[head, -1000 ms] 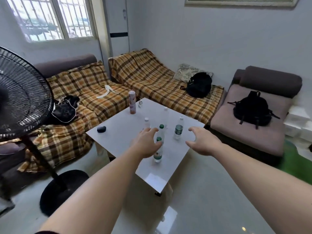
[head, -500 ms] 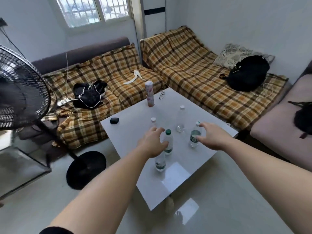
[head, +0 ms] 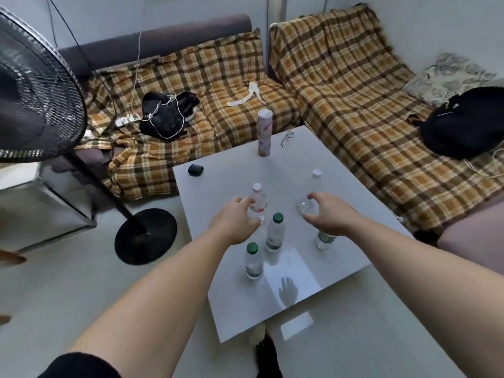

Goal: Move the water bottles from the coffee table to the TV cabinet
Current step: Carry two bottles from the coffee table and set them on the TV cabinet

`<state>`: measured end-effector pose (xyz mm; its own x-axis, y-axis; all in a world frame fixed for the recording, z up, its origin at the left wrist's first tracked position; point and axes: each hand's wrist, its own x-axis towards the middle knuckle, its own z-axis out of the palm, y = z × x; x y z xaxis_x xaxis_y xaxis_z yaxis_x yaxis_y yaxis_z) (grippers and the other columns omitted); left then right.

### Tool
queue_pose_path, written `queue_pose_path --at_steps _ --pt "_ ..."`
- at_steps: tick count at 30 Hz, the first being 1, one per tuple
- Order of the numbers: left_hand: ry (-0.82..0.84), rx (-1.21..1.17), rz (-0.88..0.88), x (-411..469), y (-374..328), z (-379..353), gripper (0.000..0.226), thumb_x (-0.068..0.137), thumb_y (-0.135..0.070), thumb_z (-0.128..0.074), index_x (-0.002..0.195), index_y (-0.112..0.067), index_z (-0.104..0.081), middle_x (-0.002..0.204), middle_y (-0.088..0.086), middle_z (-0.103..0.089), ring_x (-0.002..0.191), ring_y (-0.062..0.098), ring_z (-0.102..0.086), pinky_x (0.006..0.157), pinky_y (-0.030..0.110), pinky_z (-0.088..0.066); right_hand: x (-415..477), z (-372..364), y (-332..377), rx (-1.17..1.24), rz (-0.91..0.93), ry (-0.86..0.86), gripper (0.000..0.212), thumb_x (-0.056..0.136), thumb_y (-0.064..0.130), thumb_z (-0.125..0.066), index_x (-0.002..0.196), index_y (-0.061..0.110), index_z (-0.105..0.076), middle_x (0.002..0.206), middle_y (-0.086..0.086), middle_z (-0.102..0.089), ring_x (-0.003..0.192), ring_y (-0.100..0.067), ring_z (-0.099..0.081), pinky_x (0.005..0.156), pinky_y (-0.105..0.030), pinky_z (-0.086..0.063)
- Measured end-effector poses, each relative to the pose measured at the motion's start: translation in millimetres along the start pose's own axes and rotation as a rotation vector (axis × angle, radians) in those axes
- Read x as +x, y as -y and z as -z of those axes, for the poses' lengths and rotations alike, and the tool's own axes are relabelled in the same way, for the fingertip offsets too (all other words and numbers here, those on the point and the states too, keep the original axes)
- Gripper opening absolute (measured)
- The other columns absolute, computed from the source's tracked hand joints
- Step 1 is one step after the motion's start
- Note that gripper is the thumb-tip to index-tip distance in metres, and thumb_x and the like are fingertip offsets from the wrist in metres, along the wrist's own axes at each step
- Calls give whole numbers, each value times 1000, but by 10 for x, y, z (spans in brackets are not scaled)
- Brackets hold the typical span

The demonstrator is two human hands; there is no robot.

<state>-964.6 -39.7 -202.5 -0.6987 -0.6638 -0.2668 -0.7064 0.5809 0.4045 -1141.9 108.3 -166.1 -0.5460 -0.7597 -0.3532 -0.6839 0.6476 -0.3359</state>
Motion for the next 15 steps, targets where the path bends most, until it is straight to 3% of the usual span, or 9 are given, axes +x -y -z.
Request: queue_pose_path --at_steps 15 --pt "32 -128 85 1171 266 -179 55 86 -46 -53 136 -29 -37 143 -1 -40 121 25 -48 91 38 -44 1276 -178 19 -90 49 168 56 87 36 -53 139 18 -41 144 -7 -44 127 -28 -47 103 -46 -43"
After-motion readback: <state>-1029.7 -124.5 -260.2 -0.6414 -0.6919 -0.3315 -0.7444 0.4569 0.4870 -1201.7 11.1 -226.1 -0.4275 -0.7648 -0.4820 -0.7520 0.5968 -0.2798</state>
